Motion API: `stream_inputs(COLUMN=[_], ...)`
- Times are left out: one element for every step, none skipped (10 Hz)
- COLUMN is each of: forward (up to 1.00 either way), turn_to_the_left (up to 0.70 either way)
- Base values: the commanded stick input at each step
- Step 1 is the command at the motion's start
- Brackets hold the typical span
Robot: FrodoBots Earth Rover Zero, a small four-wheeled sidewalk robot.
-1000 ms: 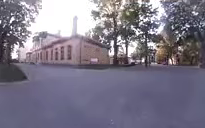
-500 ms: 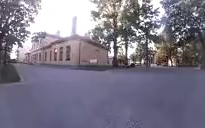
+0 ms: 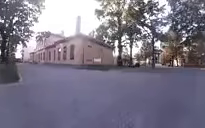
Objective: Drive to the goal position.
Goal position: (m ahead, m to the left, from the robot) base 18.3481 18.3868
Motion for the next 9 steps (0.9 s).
stream_inputs(forward=[0.70,0.70,0.70,0.70,0.70,0.70,0.70,0.70,0.70], turn_to_the_left=[0.35,0.35,0.34,0.23,0.12,0.01,0.00,0.00,0.00])
